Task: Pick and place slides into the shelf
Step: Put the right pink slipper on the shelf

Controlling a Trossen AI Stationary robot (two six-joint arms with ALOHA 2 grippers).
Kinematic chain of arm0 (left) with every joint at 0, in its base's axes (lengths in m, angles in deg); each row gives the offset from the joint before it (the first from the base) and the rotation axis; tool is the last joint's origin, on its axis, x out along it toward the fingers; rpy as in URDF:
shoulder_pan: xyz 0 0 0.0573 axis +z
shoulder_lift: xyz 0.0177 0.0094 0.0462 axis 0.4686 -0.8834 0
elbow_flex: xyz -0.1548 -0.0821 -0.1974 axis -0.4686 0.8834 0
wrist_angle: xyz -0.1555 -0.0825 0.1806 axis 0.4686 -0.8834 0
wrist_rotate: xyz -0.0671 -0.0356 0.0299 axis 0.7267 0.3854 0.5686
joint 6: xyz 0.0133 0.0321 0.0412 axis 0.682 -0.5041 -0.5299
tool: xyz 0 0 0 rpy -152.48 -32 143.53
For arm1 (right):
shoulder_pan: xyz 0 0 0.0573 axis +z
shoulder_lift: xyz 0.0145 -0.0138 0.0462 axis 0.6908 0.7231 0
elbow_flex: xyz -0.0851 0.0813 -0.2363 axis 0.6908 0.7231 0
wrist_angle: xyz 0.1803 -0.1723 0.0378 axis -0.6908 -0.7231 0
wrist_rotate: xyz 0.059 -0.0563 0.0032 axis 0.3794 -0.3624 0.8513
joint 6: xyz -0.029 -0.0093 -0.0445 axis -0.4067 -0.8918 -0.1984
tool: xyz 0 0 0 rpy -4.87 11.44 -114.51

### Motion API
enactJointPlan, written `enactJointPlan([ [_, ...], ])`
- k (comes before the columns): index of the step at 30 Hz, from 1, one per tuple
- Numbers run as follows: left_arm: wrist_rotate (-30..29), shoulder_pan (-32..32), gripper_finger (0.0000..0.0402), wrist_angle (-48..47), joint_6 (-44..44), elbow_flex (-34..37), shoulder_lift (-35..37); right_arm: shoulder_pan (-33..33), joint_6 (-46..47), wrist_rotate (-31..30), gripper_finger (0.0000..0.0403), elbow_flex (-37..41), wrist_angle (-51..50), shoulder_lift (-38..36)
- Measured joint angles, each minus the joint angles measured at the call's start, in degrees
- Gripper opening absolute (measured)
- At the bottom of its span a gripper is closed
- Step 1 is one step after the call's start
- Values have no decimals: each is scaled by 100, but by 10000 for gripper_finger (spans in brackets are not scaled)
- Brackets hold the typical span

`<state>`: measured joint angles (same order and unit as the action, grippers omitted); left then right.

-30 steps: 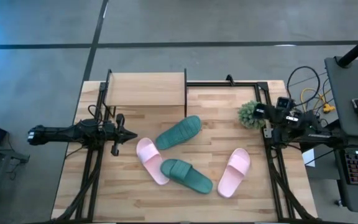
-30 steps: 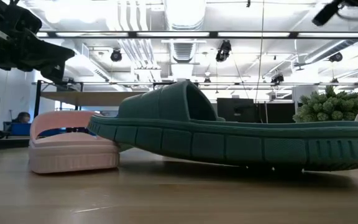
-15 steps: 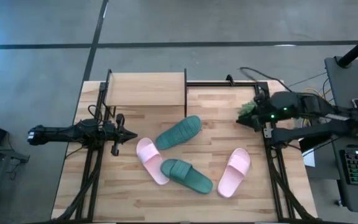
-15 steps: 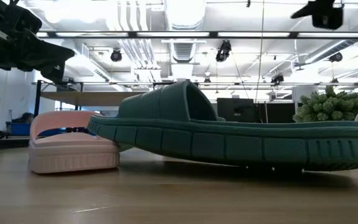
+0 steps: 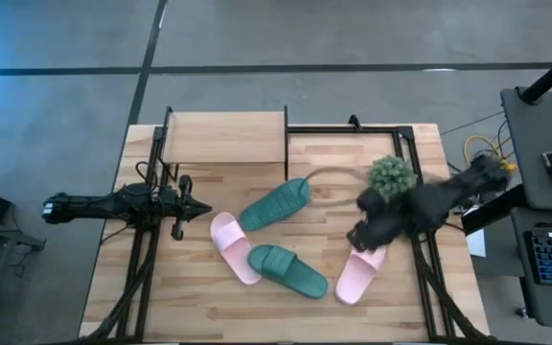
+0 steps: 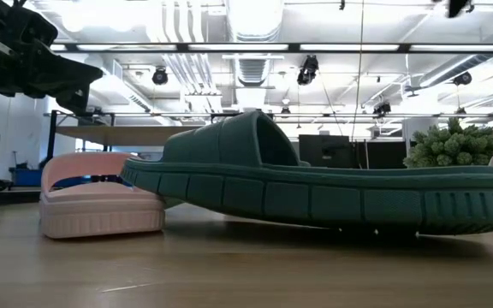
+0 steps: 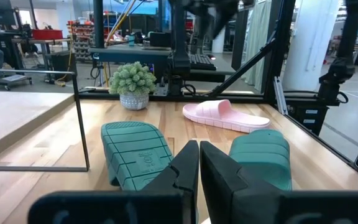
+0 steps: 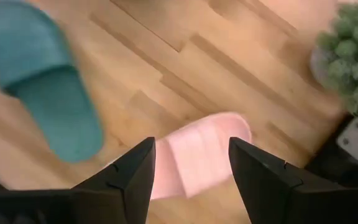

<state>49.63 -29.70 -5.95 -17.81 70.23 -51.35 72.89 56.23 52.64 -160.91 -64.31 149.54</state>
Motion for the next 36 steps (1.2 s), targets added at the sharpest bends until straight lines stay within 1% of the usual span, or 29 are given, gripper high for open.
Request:
enactJointPlan([
  [2,2,0,2,0,0,0,1,321,114,-37,196,-181,192,403],
  [4,0,0,2,0,0,1,-5,597,428,-77,196,-442,81,884],
  [6,8,2,2,-1,0,0,9,738,660,38,197,-657,99,1327],
  [10,9,2,2,-4,0,0,9,948,637,353,197,-892,99,2109],
  [13,7,0,2,-3,0,0,-2,1041,347,660,197,-859,65,2545],
  [17,5,2,2,-2,0,0,-6,1029,264,1240,197,-512,86,2978],
  [19,4,0,2,-2,0,0,7,1024,317,1622,196,-290,73,3056],
  [22,0,2,2,-2,0,0,0,1029,640,2114,196,15,72,3065],
  [28,-2,1,2,-2,0,0,0,947,1740,2980,196,353,80,2677],
  [30,-2,0,2,-2,0,0,-1,881,2102,3012,196,460,80,2534],
  [32,-2,0,2,-2,0,0,5,770,2397,2898,196,565,77,2349],
  [36,-2,2,2,-1,0,0,6,571,2512,2608,196,818,77,2198],
])
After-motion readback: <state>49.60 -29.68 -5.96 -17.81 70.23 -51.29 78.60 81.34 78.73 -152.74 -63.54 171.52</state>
